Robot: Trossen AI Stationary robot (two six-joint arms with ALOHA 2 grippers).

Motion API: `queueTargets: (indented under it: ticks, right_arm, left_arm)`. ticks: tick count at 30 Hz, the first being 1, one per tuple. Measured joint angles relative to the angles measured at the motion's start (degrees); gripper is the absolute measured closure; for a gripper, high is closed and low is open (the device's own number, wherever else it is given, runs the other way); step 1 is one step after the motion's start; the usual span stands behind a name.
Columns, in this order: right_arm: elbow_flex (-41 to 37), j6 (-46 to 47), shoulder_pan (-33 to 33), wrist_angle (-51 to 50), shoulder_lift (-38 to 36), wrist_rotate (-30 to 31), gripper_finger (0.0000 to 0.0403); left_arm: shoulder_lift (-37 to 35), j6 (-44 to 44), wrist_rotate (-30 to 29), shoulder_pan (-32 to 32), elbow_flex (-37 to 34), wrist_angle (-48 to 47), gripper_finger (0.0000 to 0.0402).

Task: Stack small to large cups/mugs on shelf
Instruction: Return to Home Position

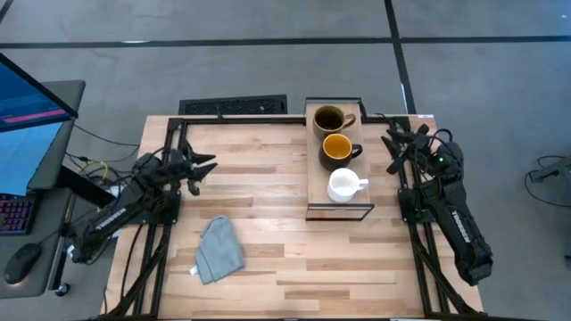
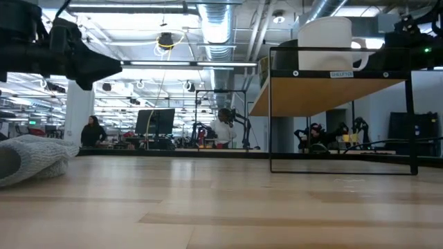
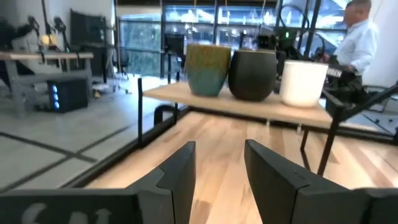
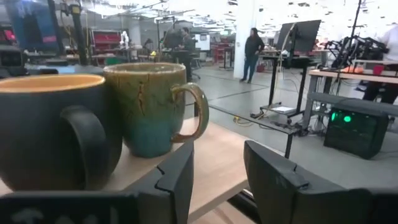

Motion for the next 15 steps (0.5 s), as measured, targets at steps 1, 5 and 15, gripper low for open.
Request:
queueTargets:
  ticks: [1, 5, 15]
  right_arm:
    - [0.0, -0.6, 0.0, -0.2, 0.0, 0.0, 0.0239]
    - [-0.2, -1.4, 0.0, 0.4, 0.0, 0.0, 0.0241]
    - [-8.3, 2.3, 0.0, 16.9, 0.0, -0.4, 0.0239]
  left_arm:
    - [0.1, 0.2, 0.1, 0.0, 0.2, -0.6, 0.0274]
    - [1.3, 0.8, -0.4, -0.6, 0.1, -0.7, 0.0274]
    - [1.2, 0.3, -1.1, -0.8, 0.1, -0.9, 0.0274]
